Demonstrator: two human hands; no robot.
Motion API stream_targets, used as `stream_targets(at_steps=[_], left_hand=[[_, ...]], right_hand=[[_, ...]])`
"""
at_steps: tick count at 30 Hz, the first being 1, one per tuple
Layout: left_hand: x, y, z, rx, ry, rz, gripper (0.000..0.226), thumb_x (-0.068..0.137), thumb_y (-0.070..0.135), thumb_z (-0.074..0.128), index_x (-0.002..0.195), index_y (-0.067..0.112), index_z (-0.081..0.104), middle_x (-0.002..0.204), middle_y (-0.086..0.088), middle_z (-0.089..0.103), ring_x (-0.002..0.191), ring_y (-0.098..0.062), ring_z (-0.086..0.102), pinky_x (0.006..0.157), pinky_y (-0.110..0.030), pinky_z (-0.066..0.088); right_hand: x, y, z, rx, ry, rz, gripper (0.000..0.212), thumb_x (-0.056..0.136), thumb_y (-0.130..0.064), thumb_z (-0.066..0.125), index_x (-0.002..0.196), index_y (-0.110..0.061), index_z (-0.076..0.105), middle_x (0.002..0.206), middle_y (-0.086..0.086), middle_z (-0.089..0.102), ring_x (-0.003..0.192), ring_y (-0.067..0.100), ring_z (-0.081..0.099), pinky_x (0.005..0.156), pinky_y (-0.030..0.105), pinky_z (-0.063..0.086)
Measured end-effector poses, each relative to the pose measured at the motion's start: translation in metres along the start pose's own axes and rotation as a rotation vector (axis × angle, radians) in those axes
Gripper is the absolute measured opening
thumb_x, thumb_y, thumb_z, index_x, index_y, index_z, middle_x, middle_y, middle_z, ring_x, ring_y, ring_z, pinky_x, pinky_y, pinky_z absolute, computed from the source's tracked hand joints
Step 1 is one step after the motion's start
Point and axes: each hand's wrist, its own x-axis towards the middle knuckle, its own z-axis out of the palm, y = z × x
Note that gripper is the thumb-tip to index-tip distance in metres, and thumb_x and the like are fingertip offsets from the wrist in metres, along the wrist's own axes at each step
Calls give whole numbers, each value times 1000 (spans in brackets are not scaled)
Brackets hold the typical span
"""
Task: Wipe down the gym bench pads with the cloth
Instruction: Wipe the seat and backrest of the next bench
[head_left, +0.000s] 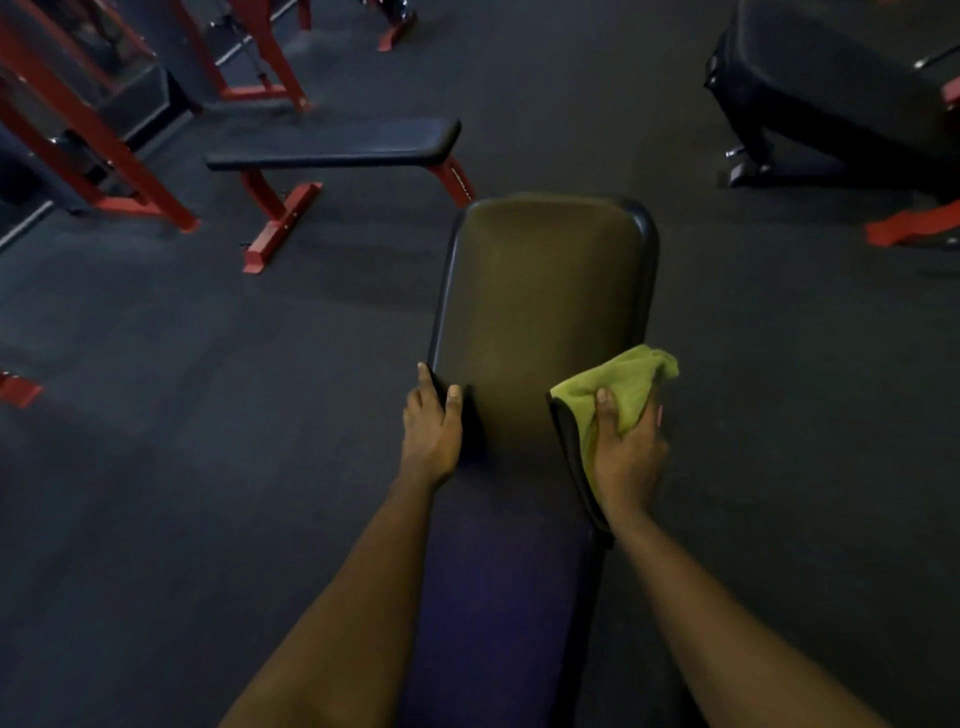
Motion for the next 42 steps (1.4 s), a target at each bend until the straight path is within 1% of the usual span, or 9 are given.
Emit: stream_targets(at_steps=[6, 9, 12, 16, 20, 26, 31, 37, 42], left_hand=[[-50, -59, 4, 17, -62, -26, 70, 103, 55, 27, 159, 24, -3, 163, -8, 17, 150, -31, 15, 119, -49, 18], [-67, -80, 5, 5, -64, -46, 69, 104, 53, 27, 160, 22, 1, 164, -8, 15, 151, -30, 12, 120, -48, 17], [-83, -103, 5, -11, -61, -41, 68, 104, 50, 28, 159, 18, 4, 163, -9, 16, 151, -28, 15, 120, -46, 19], [-106, -134, 10, -23, -70, -52, 68, 104, 51, 28, 159, 19, 4, 162, -8, 19, 150, -28, 17, 121, -48, 21], [-135, -163, 18, -24, -68, -88, 68, 104, 52, 29, 159, 23, 4, 163, -7, 19, 151, -28, 17, 121, -51, 21], [-172, -187, 26, -6, -41, -117, 67, 104, 50, 29, 159, 26, 0, 165, -6, 15, 151, -26, 13, 118, -49, 20], [-202, -214, 35, -2, -16, -109, 67, 104, 48, 31, 159, 28, -1, 165, -6, 10, 151, -28, 8, 119, -49, 16], [-258, -252, 42, 25, -45, -247, 67, 105, 46, 32, 160, 20, 4, 166, -9, 8, 151, -31, 7, 121, -51, 14], [-280, -274, 49, 22, -35, -272, 68, 104, 48, 30, 160, 20, 3, 167, -6, 6, 152, -31, 6, 121, -51, 14]], right_hand=[[-88, 49, -15, 6, -81, 167, 80, 92, -71, 44, 156, -25, 36, 140, 17, 60, 125, 41, 57, 102, 45, 45], [-47, 23, -9, 32, -38, 116, 72, 100, -62, 43, 161, -32, 21, 153, 13, 49, 134, 38, 50, 108, 42, 41], [-14, 0, -1, -34, -33, 20, 84, 92, -76, 39, 161, -40, 8, 157, 10, 44, 137, 38, 48, 109, 48, 43], [-53, 26, 4, -56, 15, 2, 84, 94, -63, 55, 162, -29, 19, 147, 18, 53, 128, 40, 54, 100, 43, 44], [-120, 72, -2, -71, -2, 59, 80, 94, -60, 54, 161, -26, 24, 145, 18, 54, 125, 42, 55, 98, 44, 45], [-226, 135, -13, -160, -100, 179, 94, 85, -82, 36, 161, -30, 20, 149, 16, 53, 123, 44, 58, 94, 48, 49], [-285, 168, -21, -205, -122, 220, 92, 90, -75, 48, 160, -19, 28, 150, 19, 51, 125, 45, 56, 94, 46, 47], [-330, 200, -38, -133, -206, 260, 89, 88, -82, 34, 159, -28, 28, 141, 20, 58, 122, 43, 59, 96, 47, 50], [-318, 184, -36, -180, -142, 128, 75, 95, -67, 38, 161, -36, 19, 152, 14, 49, 124, 40, 57, 89, 45, 51]])
